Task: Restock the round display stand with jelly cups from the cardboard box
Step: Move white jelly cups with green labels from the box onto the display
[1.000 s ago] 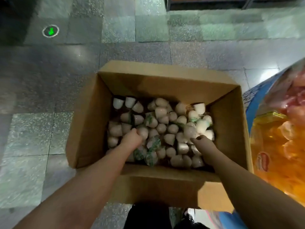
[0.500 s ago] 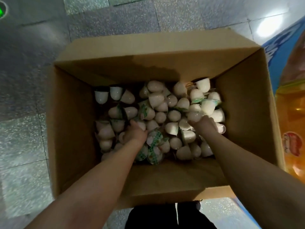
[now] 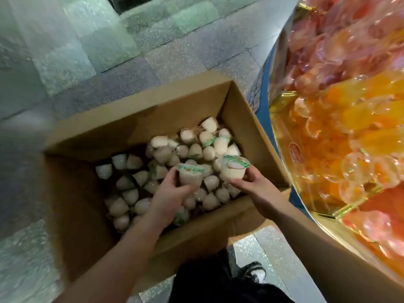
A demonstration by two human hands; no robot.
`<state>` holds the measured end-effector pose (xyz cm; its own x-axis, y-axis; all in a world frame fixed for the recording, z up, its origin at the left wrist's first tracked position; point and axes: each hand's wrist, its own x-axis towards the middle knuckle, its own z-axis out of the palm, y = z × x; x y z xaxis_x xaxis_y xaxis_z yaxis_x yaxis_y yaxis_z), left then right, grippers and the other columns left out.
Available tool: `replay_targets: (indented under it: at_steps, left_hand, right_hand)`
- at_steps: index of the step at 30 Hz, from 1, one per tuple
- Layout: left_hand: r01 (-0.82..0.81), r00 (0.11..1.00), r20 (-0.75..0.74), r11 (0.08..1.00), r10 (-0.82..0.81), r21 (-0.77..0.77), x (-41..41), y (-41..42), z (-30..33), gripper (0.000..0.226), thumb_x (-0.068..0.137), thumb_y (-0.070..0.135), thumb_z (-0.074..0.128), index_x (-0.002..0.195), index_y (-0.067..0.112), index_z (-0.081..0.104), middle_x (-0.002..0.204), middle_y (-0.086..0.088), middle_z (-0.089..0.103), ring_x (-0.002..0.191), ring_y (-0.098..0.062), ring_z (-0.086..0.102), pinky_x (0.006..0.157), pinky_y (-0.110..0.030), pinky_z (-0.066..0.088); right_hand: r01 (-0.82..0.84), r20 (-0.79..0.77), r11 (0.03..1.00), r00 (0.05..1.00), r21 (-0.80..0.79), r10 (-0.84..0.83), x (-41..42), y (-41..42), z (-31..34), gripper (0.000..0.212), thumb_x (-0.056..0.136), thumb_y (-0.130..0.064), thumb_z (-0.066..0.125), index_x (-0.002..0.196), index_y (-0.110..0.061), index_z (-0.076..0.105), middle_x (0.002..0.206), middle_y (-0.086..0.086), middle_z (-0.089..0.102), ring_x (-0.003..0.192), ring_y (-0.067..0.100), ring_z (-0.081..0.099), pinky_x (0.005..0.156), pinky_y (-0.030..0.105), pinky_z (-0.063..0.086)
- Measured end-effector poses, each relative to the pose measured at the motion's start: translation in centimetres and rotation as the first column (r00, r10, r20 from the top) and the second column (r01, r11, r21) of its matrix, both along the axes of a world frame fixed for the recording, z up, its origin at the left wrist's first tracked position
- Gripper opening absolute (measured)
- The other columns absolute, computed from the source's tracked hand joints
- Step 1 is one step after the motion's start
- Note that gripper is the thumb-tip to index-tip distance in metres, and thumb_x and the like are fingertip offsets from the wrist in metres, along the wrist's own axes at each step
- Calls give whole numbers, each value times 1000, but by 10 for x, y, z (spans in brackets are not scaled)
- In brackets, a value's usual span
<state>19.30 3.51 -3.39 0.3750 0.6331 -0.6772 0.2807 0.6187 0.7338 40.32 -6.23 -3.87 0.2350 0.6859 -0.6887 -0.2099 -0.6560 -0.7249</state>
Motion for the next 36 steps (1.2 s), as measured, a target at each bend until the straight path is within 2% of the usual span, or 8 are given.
replay_targets:
  at_steps: [5, 8, 14, 17, 23, 28, 31, 36]
  left_hand:
    - [272, 946, 129, 947, -296, 172, 91, -48, 52, 56, 81, -7, 70, 123, 26, 55, 116, 15, 68, 109, 1, 62, 89, -19, 48]
    - [423, 863, 195, 878, -466, 225, 152, -94, 83, 59, 78, -7, 73, 117, 32, 55, 114, 17, 68, 106, 3, 63, 84, -16, 50]
    - [626, 653, 264, 702, -710, 340, 258, -236, 131, 73, 57, 25, 85, 122, 28, 52, 117, 9, 70, 117, -13, 61, 99, -31, 48]
    - [674, 569, 251, 619, -783, 403, 296, -322, 143, 75, 56, 25, 86, 122, 25, 52, 115, 10, 70, 113, -9, 63, 95, -23, 48]
    - [743, 408, 171, 435, -897, 509, 363, -491, 159, 72, 60, 11, 84, 123, 26, 52, 101, 15, 70, 92, -4, 62, 82, -11, 46]
    - [795, 266, 219, 342, -939, 500, 415, -602, 170, 74, 63, 0, 80, 128, 17, 48, 114, 0, 68, 93, -4, 68, 77, -17, 51]
    - [823, 175, 240, 275, -955, 498, 439, -652, 170, 67, 71, -6, 78, 123, 26, 49, 103, 10, 72, 87, -9, 68, 63, -25, 51]
    - [876, 122, 326, 256, -938, 409, 488, -714, 161, 67, 78, -12, 71, 125, 29, 49, 107, 9, 71, 92, -8, 66, 67, -25, 53]
  right_hand:
    - [249, -27, 957, 968, 150, -248, 42, -95, 72, 39, 85, 0, 68, 119, -18, 57, 105, -7, 73, 95, -5, 67, 77, 10, 49]
    - [350, 80, 918, 926, 185, -369, 75, -166, 100, 41, 88, -1, 65, 121, -22, 54, 99, -13, 72, 90, -8, 66, 74, 7, 46]
    - [549, 220, 780, 755, 301, -617, 125, -335, 139, 36, 89, -3, 66, 118, -22, 54, 91, -15, 66, 75, -16, 61, 66, 1, 41]
    - [606, 249, 721, 681, 337, -689, 144, -426, 140, 46, 83, -14, 76, 125, -24, 58, 102, -11, 73, 94, 1, 67, 78, 9, 47]
    - [695, 239, 611, 565, 379, -790, 175, -601, 160, 45, 85, -10, 75, 124, -22, 59, 97, -22, 74, 94, -7, 66, 85, 12, 48]
    - [754, 196, 510, 473, 414, -859, 193, -709, 171, 55, 75, -26, 82, 123, -26, 55, 84, -23, 69, 75, -4, 59, 66, 11, 42]
    - [782, 98, 439, 445, 443, -890, 206, -753, 179, 66, 68, -39, 75, 128, -29, 52, 96, -18, 68, 76, -2, 57, 63, 16, 41]
    - [882, 8, 268, 288, 387, -958, 253, -811, 176, 57, 81, -53, 57, 133, -30, 50, 110, -1, 69, 76, 8, 58, 67, 25, 42]
